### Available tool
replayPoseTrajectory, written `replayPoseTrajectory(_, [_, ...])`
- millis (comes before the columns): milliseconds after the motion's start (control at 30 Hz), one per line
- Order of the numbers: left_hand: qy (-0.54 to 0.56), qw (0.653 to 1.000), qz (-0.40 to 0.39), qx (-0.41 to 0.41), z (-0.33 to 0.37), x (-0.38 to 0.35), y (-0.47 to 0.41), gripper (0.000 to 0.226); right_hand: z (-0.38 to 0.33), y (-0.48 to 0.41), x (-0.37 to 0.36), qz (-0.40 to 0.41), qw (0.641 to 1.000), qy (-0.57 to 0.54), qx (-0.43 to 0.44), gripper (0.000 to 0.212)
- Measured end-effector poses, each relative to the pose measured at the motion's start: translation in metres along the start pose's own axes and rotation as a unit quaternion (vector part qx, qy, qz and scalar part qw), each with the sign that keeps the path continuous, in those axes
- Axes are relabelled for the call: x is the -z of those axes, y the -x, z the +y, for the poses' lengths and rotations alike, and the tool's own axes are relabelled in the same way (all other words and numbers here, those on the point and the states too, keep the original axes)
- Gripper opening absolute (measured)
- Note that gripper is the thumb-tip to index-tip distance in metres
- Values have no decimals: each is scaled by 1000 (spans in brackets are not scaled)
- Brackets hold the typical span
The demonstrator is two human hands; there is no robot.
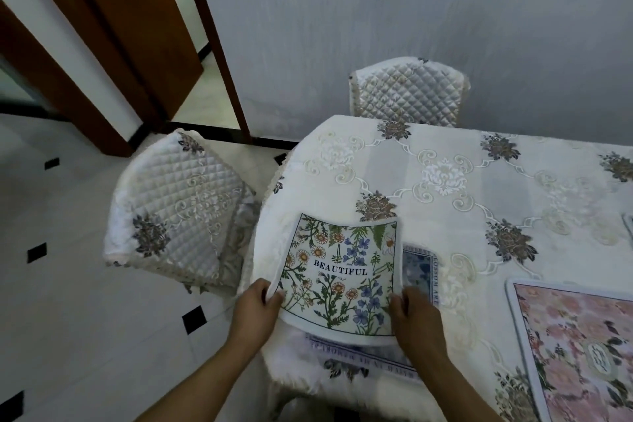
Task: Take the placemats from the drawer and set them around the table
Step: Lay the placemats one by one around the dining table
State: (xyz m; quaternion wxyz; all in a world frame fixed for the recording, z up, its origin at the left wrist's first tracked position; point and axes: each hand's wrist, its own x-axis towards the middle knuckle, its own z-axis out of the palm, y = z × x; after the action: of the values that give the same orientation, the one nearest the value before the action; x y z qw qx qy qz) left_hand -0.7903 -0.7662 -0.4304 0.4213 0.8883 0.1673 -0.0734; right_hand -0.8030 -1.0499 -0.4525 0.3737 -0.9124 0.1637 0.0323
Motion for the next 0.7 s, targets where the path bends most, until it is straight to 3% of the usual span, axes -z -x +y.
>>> replayPoseTrajectory(200, [46,996,73,1,-43,102,-14,20,-102,-1,-49,-2,996,-7,89,30])
replayPoseTrajectory(500, [164,977,136,22,-157,314,-30,11,-303,27,-185,20,985,2,170,24])
replayPoseTrajectory(700, [142,971,189,24,-213,426,-76,16,-412,35,-268,13,977,9,213,24])
